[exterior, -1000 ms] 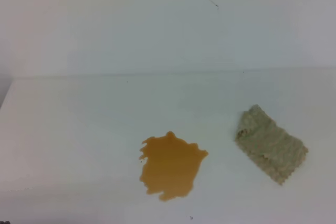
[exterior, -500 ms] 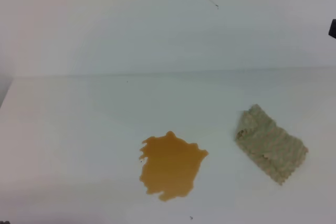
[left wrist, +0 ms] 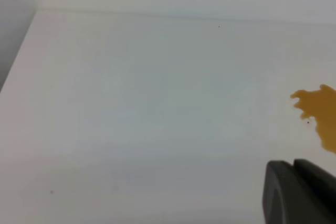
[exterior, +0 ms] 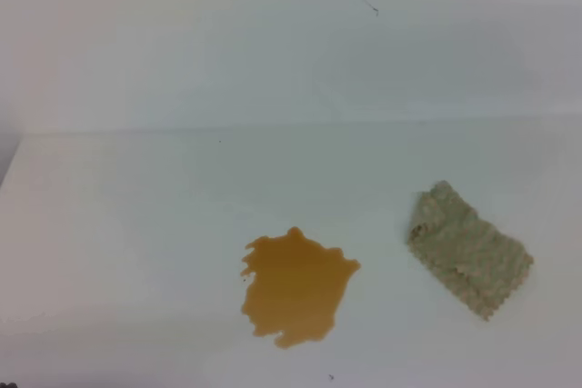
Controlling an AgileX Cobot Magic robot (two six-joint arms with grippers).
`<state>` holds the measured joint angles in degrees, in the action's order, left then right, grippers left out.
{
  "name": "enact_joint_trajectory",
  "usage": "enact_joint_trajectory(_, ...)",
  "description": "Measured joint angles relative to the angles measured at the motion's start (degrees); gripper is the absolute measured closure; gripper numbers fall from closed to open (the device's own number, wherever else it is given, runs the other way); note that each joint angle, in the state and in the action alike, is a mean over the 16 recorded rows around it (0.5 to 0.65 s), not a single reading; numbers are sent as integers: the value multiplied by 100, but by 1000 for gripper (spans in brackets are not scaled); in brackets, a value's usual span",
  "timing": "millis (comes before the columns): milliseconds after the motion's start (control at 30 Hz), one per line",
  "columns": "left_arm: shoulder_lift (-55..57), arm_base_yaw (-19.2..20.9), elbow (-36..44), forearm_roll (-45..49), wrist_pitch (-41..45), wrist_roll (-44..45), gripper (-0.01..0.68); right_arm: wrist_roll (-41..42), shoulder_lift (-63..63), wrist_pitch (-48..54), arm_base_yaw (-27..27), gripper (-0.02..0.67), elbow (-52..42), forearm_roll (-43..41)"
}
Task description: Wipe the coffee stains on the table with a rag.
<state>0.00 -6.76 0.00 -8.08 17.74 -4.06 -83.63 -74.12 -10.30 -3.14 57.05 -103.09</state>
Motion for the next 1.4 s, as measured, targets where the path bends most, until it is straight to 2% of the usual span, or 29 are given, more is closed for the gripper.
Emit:
enact_joint_trajectory(233,0,0,0,0,0,0,675,373,-17,1305,0,645,-275,175)
enact_joint_trajectory(400,0,0,0,0,0,0,675,960,-86,1912,39,645,-536,1331)
enact_joint_trajectory(600,0,0,0,0,0,0,675,3105,-384,2959,275,646,-570,4148)
enact_joint_trajectory(800,0,0,0,0,0,0,675,6189,-891,3969,739,647,-178,7613)
enact_joint_trajectory(933,0,0,0,0,0,0,675,8050,-1298,4500,1130,647,162,9271)
enact_joint_trajectory(1133,0,0,0,0,0,0,675,9584,-1869,4662,1647,610,530,10528)
enact_joint_trajectory(1400,0,0,0,0,0,0,675,10208,-2647,4457,2011,429,919,11037)
